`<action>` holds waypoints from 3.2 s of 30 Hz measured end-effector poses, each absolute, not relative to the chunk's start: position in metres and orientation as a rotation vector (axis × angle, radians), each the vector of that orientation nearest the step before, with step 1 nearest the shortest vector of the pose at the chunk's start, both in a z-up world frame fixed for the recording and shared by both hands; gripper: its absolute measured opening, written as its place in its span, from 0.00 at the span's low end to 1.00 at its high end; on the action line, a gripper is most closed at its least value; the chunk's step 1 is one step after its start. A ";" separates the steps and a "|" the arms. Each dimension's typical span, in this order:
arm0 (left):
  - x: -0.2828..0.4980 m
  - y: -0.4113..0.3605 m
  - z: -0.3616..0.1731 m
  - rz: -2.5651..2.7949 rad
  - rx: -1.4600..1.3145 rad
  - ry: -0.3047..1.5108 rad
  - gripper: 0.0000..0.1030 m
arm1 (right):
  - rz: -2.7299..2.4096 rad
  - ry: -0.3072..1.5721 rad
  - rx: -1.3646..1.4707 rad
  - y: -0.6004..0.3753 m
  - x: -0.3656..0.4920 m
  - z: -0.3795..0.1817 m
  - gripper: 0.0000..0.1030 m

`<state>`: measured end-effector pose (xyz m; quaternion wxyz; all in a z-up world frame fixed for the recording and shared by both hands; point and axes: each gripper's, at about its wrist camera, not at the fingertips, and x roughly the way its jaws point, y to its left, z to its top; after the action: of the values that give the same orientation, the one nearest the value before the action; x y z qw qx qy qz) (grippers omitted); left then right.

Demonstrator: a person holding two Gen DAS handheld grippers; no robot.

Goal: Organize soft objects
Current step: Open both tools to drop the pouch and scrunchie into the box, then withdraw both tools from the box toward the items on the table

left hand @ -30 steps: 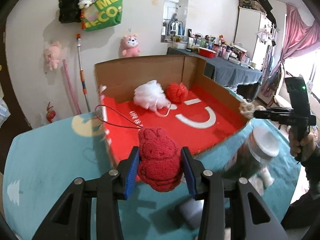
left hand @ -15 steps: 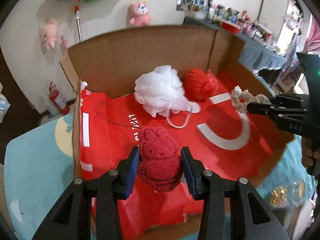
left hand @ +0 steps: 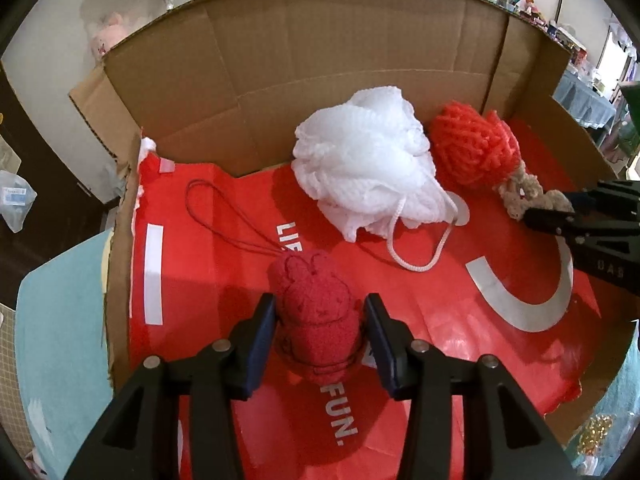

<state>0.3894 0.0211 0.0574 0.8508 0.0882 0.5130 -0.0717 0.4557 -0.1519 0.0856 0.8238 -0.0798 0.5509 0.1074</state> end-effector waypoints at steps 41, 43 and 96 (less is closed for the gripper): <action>0.104 0.019 0.226 -0.176 0.001 0.388 1.00 | 0.283 0.470 -0.090 -0.156 0.154 0.298 0.93; 0.088 0.016 0.222 -0.180 0.003 0.372 1.00 | 0.290 0.446 -0.074 -0.157 0.135 0.296 0.94; 0.047 0.022 0.052 -0.068 -0.024 0.601 1.00 | 0.092 0.649 0.048 -0.166 0.073 0.090 0.95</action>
<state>0.0467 0.0217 0.0517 0.9546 -0.0116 0.2958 -0.0337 0.0725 -0.1655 0.0905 0.9465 0.0237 0.3188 0.0452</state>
